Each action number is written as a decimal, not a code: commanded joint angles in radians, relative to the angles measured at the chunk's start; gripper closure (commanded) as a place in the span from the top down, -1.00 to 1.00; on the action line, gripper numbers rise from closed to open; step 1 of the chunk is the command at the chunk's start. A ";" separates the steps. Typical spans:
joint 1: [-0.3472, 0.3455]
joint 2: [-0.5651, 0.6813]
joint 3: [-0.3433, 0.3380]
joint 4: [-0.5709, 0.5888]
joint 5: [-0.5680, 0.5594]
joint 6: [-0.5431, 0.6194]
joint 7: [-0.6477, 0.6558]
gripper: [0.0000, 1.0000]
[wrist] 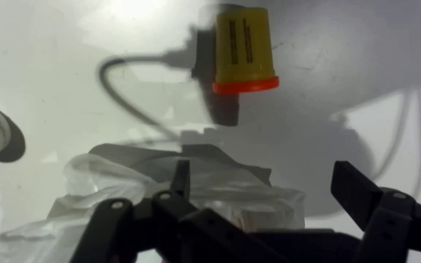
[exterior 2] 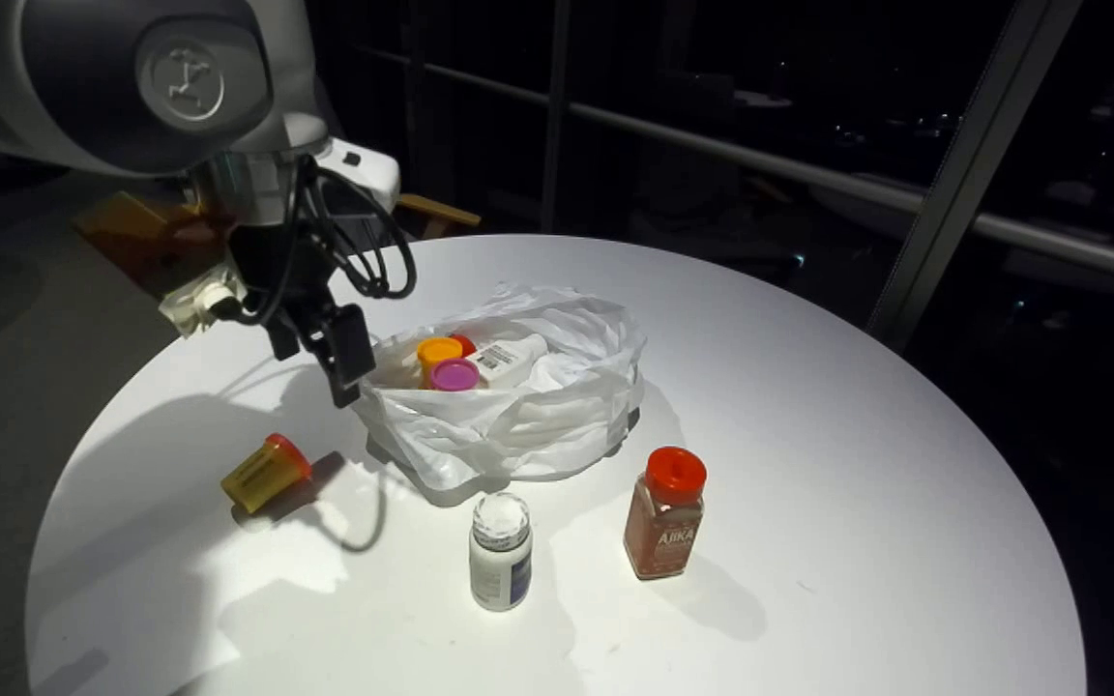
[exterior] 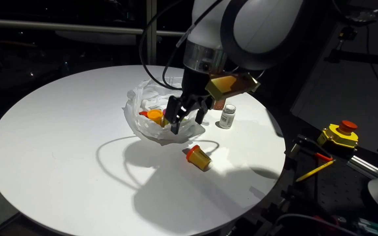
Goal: Pick up the objects from the plastic bag and put it on the table.
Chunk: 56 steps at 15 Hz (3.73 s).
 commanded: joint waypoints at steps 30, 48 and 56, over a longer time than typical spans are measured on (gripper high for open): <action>-0.047 0.334 -0.113 0.420 -0.144 -0.070 -0.157 -0.43; 0.154 -0.362 -0.102 -0.152 -0.645 -0.230 0.630 -0.43; -0.189 -0.333 -0.107 -0.240 -0.175 -0.160 0.010 -0.43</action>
